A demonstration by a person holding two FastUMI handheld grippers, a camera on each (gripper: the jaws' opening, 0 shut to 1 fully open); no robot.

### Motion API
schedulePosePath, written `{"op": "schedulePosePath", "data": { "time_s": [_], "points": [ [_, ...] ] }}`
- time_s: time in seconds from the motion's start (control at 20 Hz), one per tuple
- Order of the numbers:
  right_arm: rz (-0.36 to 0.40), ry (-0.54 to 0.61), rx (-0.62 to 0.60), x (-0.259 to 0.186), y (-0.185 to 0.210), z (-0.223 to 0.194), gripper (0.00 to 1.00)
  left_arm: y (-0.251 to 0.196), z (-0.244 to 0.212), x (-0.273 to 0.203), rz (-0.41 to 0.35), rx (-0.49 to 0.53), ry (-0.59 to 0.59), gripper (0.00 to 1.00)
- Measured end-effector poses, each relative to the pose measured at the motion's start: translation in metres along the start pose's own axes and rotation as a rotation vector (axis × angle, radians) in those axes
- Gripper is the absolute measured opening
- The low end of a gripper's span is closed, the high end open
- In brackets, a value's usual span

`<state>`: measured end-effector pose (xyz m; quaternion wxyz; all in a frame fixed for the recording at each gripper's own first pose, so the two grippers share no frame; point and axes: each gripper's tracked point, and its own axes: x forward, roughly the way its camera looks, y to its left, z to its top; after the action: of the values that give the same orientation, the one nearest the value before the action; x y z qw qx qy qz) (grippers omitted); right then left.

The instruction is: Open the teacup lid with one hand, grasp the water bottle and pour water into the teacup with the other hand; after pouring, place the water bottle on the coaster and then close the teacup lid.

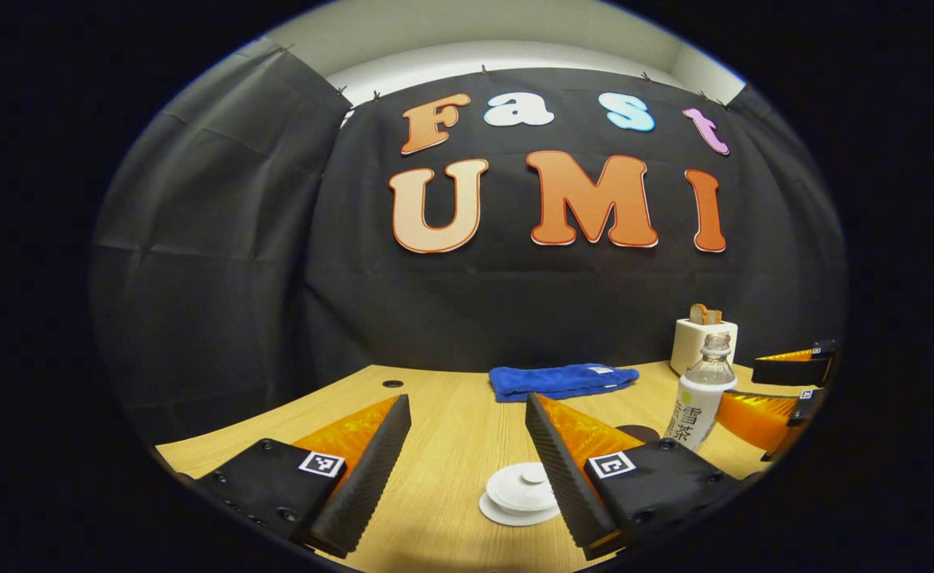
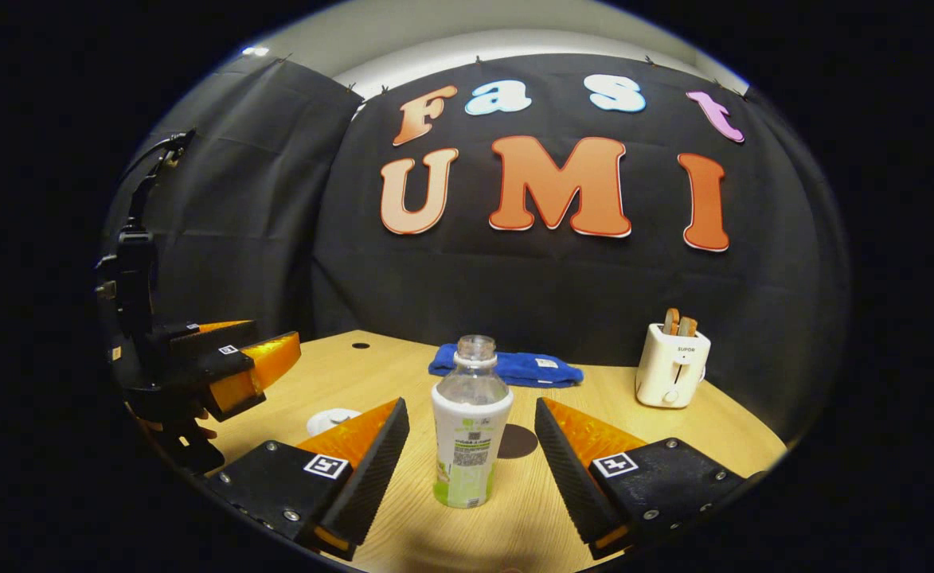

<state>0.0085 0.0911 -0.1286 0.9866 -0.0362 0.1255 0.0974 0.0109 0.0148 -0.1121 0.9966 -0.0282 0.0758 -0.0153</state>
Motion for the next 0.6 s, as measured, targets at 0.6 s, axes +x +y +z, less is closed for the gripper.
{"op": "schedulePosePath", "data": {
  "time_s": [0.6],
  "points": [
    [-0.014,0.106,0.025,0.033,0.004,-0.042,0.89,-0.043,-0.072,0.017,-0.159,0.05,0.175,0.96]
  ]
}}
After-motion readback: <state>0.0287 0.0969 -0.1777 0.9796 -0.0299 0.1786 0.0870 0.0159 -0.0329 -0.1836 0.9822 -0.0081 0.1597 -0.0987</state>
